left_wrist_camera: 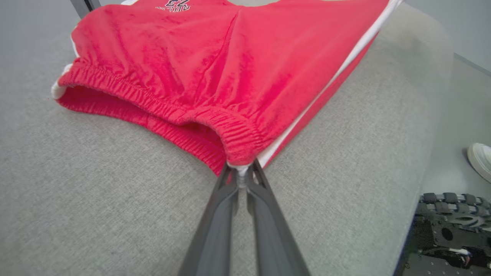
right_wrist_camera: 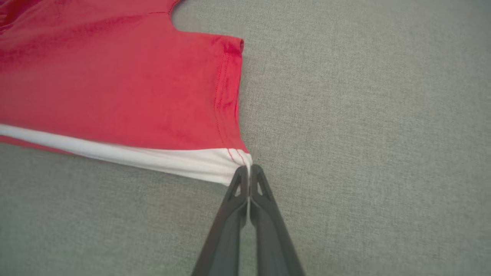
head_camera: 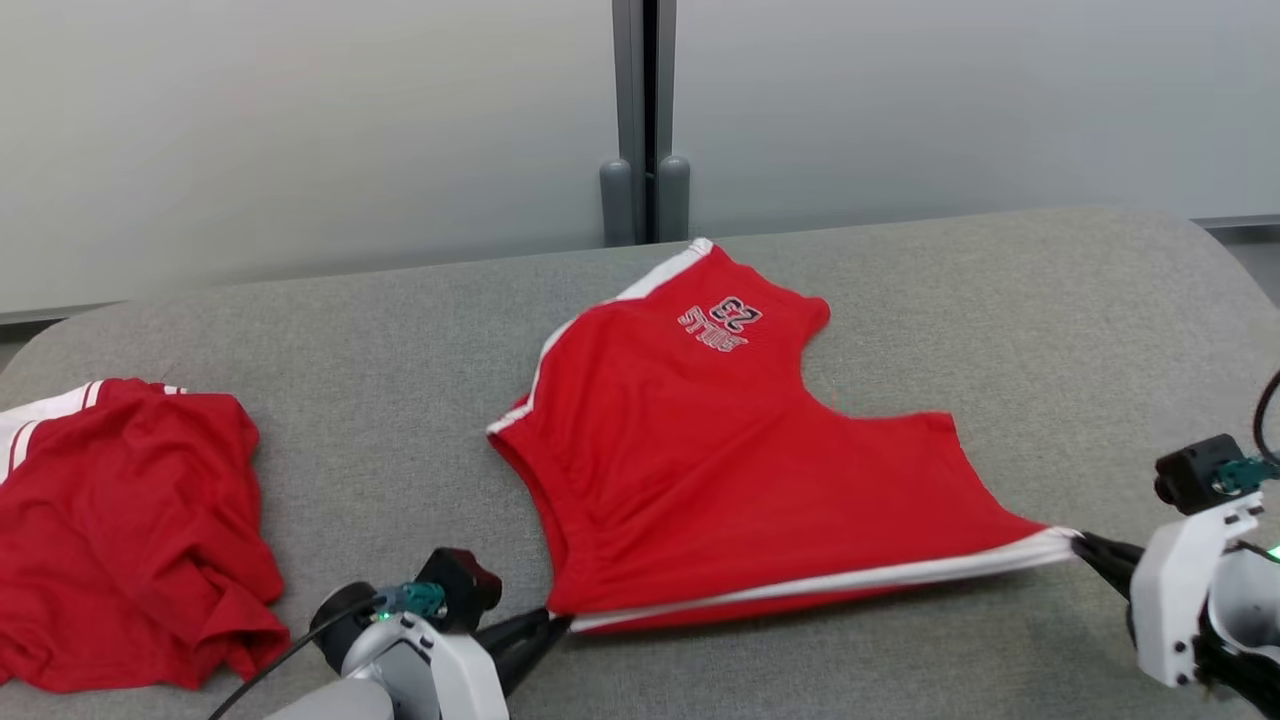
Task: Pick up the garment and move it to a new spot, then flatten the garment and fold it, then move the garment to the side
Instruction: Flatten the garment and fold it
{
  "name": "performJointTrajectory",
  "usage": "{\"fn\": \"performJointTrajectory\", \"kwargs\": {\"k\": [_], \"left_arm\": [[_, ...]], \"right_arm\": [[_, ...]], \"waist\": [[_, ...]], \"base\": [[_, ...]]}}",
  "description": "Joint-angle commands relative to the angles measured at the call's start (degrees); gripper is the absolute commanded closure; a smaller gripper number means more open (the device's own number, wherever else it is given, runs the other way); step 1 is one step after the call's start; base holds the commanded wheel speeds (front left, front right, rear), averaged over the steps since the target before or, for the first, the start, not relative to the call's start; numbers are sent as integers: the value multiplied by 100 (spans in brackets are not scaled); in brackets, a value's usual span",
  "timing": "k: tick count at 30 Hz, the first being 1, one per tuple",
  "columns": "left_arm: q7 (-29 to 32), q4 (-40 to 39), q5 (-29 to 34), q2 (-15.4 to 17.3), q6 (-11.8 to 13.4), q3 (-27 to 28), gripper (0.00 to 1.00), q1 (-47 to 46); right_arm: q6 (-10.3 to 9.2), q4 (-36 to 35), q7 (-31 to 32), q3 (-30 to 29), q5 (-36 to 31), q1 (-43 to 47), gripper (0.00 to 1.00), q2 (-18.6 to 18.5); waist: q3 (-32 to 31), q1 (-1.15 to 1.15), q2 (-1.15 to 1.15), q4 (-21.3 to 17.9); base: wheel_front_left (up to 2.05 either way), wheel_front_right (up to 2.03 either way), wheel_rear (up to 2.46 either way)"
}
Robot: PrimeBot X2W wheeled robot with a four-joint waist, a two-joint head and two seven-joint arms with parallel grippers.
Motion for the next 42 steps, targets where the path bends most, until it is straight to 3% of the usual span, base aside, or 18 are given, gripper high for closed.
{"fn": "performJointTrajectory", "kwargs": {"k": [1,11,16,19,28,42], "left_arm": [[45,-26,-37,138,3,5,100,69],[943,-1695,-428,825,3,-71,100,626],[1009,-2168,-456,1017,89,16,100,592],[900,-2331,-663,971,196,293,100,450],[688,-2352,-890,673,150,713,100,-9],[523,-1697,-890,-197,15,831,100,-1046]], "right_arm": [[-15,-25,56,19,64,89,100,-132],[-22,-1327,871,186,790,411,100,-1516],[-23,-1691,889,-115,785,233,100,-1870],[-27,-1841,922,-374,652,40,100,-1764],[-26,-1762,1210,-936,243,-815,100,-1578],[-14,-1189,2003,-920,-753,-2620,100,-995]], "waist": [[-22,0,0,-3],[-145,0,0,58],[-43,0,0,158],[134,0,0,328],[616,0,0,912],[1678,0,0,1659]], "base": [[0,0,0],[0,0,0],[0,0,0],[0,0,0],[0,0,0],[0,0,0]]}}
